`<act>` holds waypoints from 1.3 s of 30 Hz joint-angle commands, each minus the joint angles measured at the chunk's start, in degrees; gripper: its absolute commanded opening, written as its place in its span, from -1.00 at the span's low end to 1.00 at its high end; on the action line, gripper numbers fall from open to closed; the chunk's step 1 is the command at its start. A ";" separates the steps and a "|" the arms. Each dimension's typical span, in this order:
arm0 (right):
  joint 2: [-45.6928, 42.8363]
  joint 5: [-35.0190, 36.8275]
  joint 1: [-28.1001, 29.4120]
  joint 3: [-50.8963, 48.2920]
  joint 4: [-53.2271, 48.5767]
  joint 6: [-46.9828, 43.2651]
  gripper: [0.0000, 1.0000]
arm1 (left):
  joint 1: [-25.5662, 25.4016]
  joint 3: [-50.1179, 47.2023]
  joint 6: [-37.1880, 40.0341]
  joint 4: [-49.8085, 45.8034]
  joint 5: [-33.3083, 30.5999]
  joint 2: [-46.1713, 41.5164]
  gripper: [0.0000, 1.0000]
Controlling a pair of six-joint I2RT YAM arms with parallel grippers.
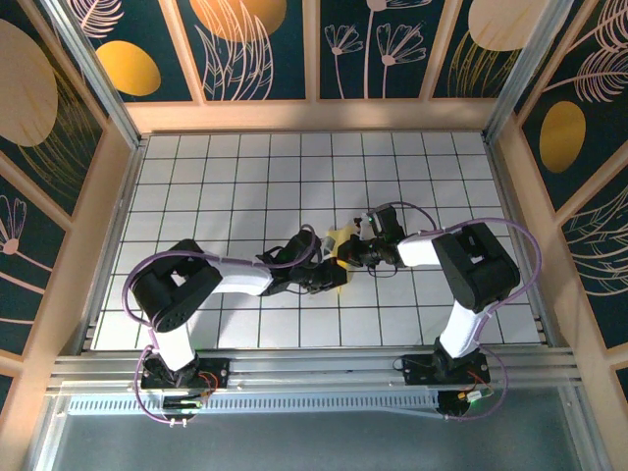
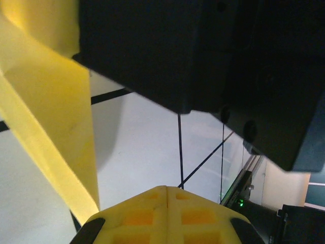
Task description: Fold a paper plane with a square sheet of paper (fold left side to right side)
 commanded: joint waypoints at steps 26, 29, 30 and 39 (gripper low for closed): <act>4.90 6.95 1.23 -1.69 -8.92 -1.89 -1.00 | -0.64 -0.57 1.37 -2.18 -0.40 3.97 -1.00; 5.00 6.95 1.26 -1.64 -8.95 -1.89 -1.00 | -0.74 -0.93 1.29 -2.07 -0.44 3.68 -1.00; 5.02 6.95 1.22 -1.60 -8.93 -1.94 -1.00 | -0.72 -1.08 1.16 -2.14 -0.42 3.70 -1.00; 5.17 7.04 1.25 -1.51 -9.04 -1.94 -1.00 | -1.00 -1.23 1.03 -1.73 -0.42 4.05 -1.00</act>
